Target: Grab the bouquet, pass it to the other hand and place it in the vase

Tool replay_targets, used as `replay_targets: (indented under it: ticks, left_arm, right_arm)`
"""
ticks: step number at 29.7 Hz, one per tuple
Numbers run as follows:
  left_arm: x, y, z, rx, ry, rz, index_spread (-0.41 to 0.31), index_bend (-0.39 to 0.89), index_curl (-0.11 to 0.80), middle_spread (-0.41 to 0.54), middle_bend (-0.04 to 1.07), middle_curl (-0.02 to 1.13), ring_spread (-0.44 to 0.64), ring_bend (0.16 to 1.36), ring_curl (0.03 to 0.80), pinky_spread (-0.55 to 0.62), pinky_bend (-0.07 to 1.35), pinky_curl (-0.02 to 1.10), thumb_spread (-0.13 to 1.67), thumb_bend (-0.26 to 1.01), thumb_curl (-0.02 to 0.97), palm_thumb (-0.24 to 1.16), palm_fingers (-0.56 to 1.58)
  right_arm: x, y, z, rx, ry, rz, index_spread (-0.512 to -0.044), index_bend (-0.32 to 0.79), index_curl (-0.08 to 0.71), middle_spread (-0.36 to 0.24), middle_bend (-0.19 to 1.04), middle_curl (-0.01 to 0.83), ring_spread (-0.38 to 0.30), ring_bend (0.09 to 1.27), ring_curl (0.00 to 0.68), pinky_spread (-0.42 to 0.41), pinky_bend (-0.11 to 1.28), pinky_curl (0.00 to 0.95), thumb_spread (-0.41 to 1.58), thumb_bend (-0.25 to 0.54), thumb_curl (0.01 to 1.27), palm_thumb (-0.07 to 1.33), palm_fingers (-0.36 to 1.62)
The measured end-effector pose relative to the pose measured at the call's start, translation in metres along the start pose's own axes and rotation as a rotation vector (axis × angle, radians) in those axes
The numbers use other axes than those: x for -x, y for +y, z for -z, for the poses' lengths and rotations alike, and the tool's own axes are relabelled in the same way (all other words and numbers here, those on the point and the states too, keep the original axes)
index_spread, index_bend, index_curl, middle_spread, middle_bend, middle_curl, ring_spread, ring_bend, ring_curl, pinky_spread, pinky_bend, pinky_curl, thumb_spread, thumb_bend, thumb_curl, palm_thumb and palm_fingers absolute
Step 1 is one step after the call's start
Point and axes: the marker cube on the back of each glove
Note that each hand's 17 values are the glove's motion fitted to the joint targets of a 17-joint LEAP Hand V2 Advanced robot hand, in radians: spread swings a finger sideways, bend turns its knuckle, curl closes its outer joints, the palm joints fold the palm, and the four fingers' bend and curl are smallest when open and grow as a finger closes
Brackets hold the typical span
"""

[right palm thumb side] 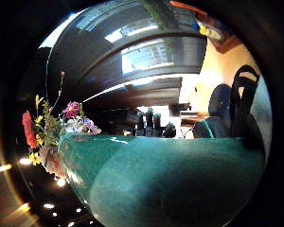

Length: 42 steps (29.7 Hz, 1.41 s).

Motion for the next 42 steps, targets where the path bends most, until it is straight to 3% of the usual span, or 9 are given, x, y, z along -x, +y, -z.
replay_targets:
  ticks: [7, 14, 19, 23, 24, 26, 28, 38, 42]
  left_arm:
    - [-0.005, -0.008, -0.015, 0.013, 0.071, 0.022, 0.113, 0.07, 0.179, 0.278, 0.18, 0.35, 0.26, 0.65, 0.344, 0.34, 0.64, 0.42, 0.98, 0.00, 0.345, 0.46, 0.13]
    - [-0.007, -0.009, -0.021, 0.000, 0.084, 0.017, 0.146, 0.12, 0.182, 0.314, 0.22, 0.36, 0.25, 0.68, 0.346, 0.34, 0.63, 0.41, 0.96, -0.02, 0.355, 0.52, 0.21]
    - [-0.009, -0.014, -0.029, -0.039, 0.116, 0.015, 0.104, 0.23, 0.241, 0.238, 0.25, 0.38, 0.22, 0.63, 0.328, 0.35, 0.50, 0.37, 0.94, -0.02, 0.360, 0.55, 0.32]
    - [-0.010, -0.013, -0.032, -0.141, 0.141, 0.045, 0.033, 0.27, 0.284, 0.095, 0.33, 0.40, 0.11, 0.59, 0.315, 0.33, 0.36, 0.32, 0.94, 0.00, 0.375, 0.62, 0.50]
    - [-0.011, -0.013, -0.031, -0.172, 0.140, 0.045, -0.036, 0.40, 0.329, 0.009, 0.49, 0.45, 0.00, 0.59, 0.319, 0.23, 0.23, 0.29, 0.94, 0.03, 0.390, 0.68, 0.80]
    - [-0.010, -0.013, -0.029, -0.217, 0.128, 0.034, -0.098, 0.41, 0.333, -0.068, 0.52, 0.41, -0.11, 0.60, 0.291, 0.03, 0.25, 0.28, 0.92, 0.03, 0.400, 0.71, 1.16]
    - [-0.009, -0.013, -0.027, -0.247, 0.101, 0.017, -0.140, 0.42, 0.355, -0.115, 0.56, 0.44, -0.17, 0.62, 0.318, -0.06, 0.26, 0.30, 0.93, 0.02, 0.402, 0.73, 1.28]
    - [-0.021, -0.005, -0.011, -0.323, -0.001, 0.002, -0.240, 0.43, 0.436, -0.242, 0.67, 0.57, -0.29, 0.71, 0.420, -0.22, 0.28, 0.38, 1.07, 0.01, 0.399, 0.79, 1.24]
    - [-0.038, -0.001, 0.003, -0.366, 0.009, -0.016, -0.255, 0.42, 0.456, -0.262, 0.68, 0.58, -0.31, 0.71, 0.435, -0.24, 0.28, 0.40, 1.11, 0.00, 0.393, 0.79, 1.22]
  right_arm:
    - [0.000, 0.008, -0.045, 0.102, -0.013, 0.021, -0.219, 0.62, 0.661, -0.164, 0.69, 0.734, -0.205, 0.74, 0.610, -0.212, 0.56, 0.540, 1.01, -0.015, 0.38, 1.02, 1.25]
    - [-0.001, 0.015, -0.076, 0.167, -0.022, 0.023, -0.219, 0.61, 0.676, -0.161, 0.70, 0.746, -0.204, 0.75, 0.616, -0.213, 0.57, 0.545, 0.99, -0.018, 0.38, 1.02, 1.25]
    - [-0.005, 0.014, -0.101, 0.206, -0.021, 0.019, -0.219, 0.61, 0.685, -0.159, 0.70, 0.752, -0.202, 0.75, 0.618, -0.220, 0.57, 0.546, 0.99, -0.018, 0.38, 1.02, 1.25]
    - [-0.006, 0.016, -0.121, 0.233, -0.036, -0.010, -0.219, 0.61, 0.690, -0.158, 0.70, 0.756, -0.201, 0.75, 0.619, -0.222, 0.57, 0.548, 0.99, -0.018, 0.38, 1.02, 1.25]
    - [-0.006, 0.016, -0.124, 0.236, -0.041, -0.015, -0.219, 0.61, 0.691, -0.158, 0.70, 0.757, -0.201, 0.76, 0.619, -0.222, 0.57, 0.548, 1.00, -0.021, 0.38, 1.01, 1.25]
    - [-0.007, 0.014, -0.129, 0.248, -0.046, -0.019, -0.219, 0.61, 0.694, -0.157, 0.70, 0.758, -0.201, 0.76, 0.619, -0.223, 0.57, 0.549, 1.00, -0.020, 0.38, 1.01, 1.25]
    - [-0.010, 0.011, -0.133, 0.266, -0.049, -0.018, -0.219, 0.61, 0.696, -0.159, 0.70, 0.760, -0.200, 0.76, 0.619, -0.222, 0.57, 0.548, 1.00, -0.020, 0.38, 1.01, 1.25]
    - [-0.009, 0.008, -0.145, 0.280, -0.077, 0.018, -0.218, 0.55, 0.679, -0.161, 0.65, 0.729, -0.203, 0.73, 0.597, -0.246, 0.52, 0.517, 1.00, -0.042, 0.36, 0.92, 1.21]
    - [0.007, 0.014, -0.142, 0.284, -0.049, 0.039, -0.225, 0.46, 0.637, -0.161, 0.57, 0.677, -0.213, 0.63, 0.553, -0.261, 0.46, 0.483, 0.98, -0.029, 0.36, 0.92, 1.08]
